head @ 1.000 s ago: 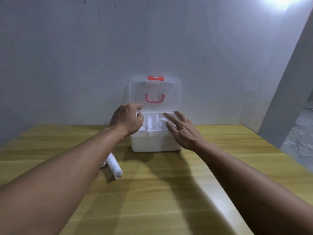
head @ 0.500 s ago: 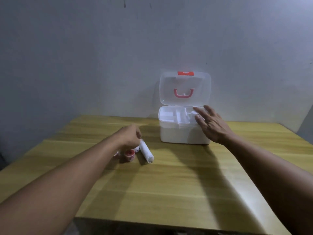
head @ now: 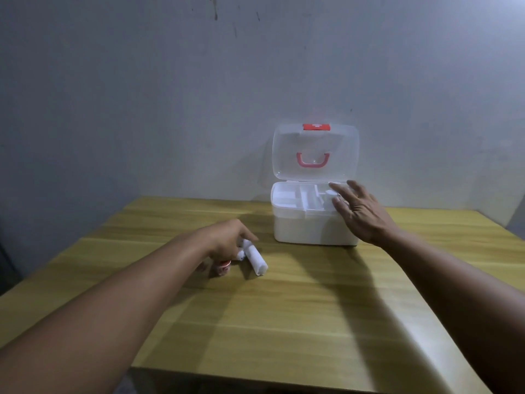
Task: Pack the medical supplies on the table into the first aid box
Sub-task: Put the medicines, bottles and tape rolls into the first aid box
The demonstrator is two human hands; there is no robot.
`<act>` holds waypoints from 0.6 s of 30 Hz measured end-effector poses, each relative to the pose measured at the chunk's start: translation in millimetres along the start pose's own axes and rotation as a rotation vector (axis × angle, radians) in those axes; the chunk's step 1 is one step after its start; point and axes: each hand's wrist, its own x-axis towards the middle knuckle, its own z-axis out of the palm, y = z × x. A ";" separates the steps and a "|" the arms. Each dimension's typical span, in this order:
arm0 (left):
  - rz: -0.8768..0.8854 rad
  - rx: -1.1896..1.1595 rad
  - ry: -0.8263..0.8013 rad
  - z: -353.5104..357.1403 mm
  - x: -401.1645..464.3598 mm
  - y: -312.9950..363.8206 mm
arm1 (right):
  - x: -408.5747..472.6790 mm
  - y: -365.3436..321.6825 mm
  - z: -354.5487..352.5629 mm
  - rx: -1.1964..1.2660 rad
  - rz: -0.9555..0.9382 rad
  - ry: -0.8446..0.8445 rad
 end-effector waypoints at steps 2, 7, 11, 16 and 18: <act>-0.006 -0.037 -0.004 4.4 3.8 1.2 | 0.4 0.8 0.4 0.004 0.003 -0.003; 0.019 0.120 0.153 13.9 10.4 7.6 | 1.1 2.3 1.3 0.014 0.002 0.002; 0.095 0.142 0.197 10.2 10.0 10.2 | 1.2 3.5 2.0 0.027 0.001 0.003; 0.202 0.081 0.304 -23.0 5.8 24.1 | 1.0 4.0 2.7 0.030 -0.002 0.009; 0.246 0.057 0.355 -40.0 7.1 32.8 | 1.0 3.9 3.0 0.030 -0.003 0.007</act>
